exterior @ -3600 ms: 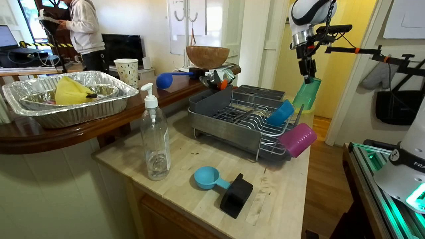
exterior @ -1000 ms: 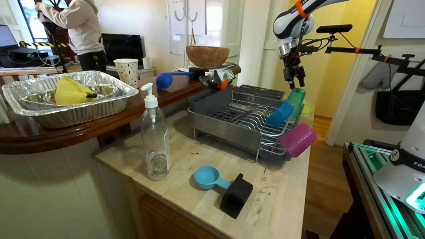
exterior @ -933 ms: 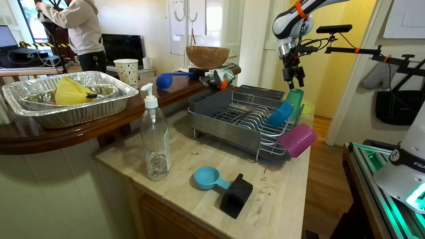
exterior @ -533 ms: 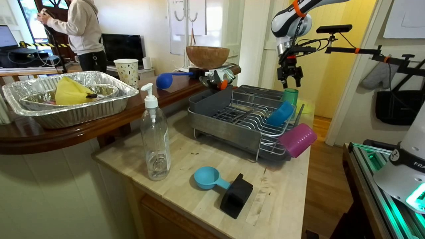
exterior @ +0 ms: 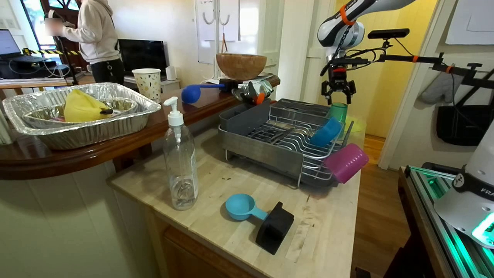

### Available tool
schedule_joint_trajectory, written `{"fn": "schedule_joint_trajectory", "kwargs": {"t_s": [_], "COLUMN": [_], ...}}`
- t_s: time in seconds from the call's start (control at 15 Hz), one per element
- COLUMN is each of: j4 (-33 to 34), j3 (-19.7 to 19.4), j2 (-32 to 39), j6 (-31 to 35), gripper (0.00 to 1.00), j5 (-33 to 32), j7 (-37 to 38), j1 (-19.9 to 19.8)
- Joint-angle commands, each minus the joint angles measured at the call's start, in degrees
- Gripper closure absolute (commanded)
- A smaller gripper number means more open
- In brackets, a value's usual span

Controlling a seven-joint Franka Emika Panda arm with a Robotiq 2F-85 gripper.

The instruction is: Place the green cup between the drying rack and the cutlery rack and place it right side up

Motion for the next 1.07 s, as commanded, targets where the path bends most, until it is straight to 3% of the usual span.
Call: {"fn": "schedule_joint_trajectory", "kwargs": {"t_s": [0.0, 0.47, 1.0], "j4": [3.4, 6.0, 9.1], "j3": [-0.2, 0.4, 1.5], "j2": [3.5, 7.2, 10.8], "j6": [-2.4, -3.3, -10.8], "gripper": [0.00, 0.00, 0.00], "j5": [4.5, 9.9, 8.1], "j7": [3.3, 8.9, 7.4], "j1": [-1.8, -2.7, -2.4]}}
